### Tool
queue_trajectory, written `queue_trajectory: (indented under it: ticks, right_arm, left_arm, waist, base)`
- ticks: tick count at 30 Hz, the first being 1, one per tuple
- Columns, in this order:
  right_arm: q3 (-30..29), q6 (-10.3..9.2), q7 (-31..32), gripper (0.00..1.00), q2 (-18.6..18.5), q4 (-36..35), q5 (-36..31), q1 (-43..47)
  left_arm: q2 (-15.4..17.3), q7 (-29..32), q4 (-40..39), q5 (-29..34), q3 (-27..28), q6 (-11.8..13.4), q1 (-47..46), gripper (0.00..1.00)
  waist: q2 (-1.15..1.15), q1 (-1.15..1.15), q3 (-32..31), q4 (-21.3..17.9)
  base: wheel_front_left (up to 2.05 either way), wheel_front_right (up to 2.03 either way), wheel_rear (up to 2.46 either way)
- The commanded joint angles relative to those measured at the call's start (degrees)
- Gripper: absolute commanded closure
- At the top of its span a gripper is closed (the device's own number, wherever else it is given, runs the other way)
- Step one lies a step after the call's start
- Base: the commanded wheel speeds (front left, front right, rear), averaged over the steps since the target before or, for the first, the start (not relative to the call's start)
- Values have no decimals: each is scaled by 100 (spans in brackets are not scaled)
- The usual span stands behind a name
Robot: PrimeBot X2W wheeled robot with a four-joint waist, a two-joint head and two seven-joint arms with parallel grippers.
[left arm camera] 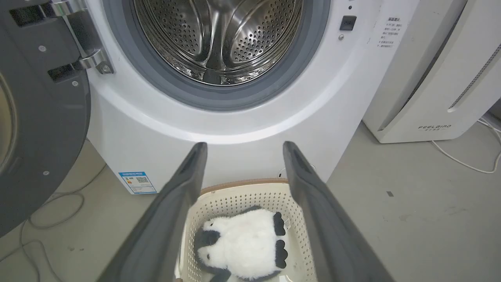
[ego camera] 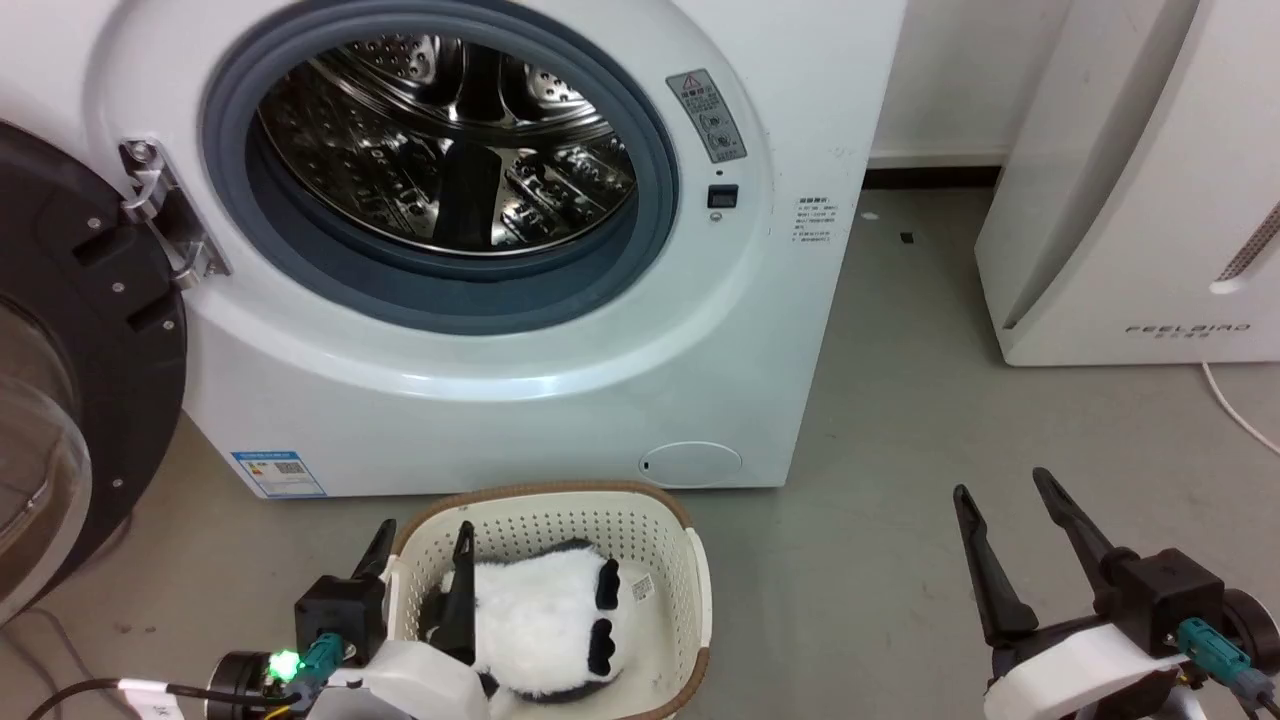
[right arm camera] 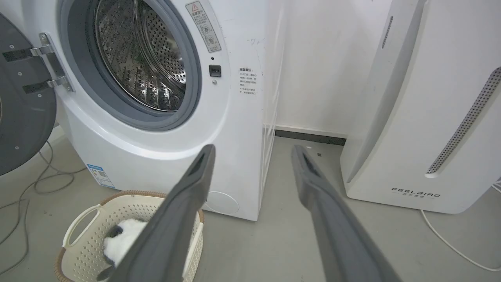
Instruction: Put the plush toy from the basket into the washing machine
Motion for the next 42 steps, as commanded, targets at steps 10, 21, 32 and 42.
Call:
queue_trajectory:
  ticks: [10,21,32,42]
  right_arm:
    - [88,-2,-165,0,0,-164,-31,-69]
    - [129,-2,-308,0,0,-271,37,-237]
    - [223,-3,-427,0,0,-340,208,-379]
    - [288,-3,-546,0,0,-408,354,-503]
  left_arm:
    - [6,-162,732,-176,-172,-38,-389,0]
    - [103,-290,1681,-286,-284,-171,-880,0]
    - [332,-315,2685,-446,-379,-267,-1520,0]
    - [645,-195,3598,-660,-431,-332,-2229,0]
  waist:
    - [0,0,342,-97]
    - [0,0,862,-270]
    - [0,0,1405,-508]
    - [0,0,1997,-740]
  base:
    - [0,0,0]
    - [0,0,0]
    - [0,0,0]
    - [0,0,0]
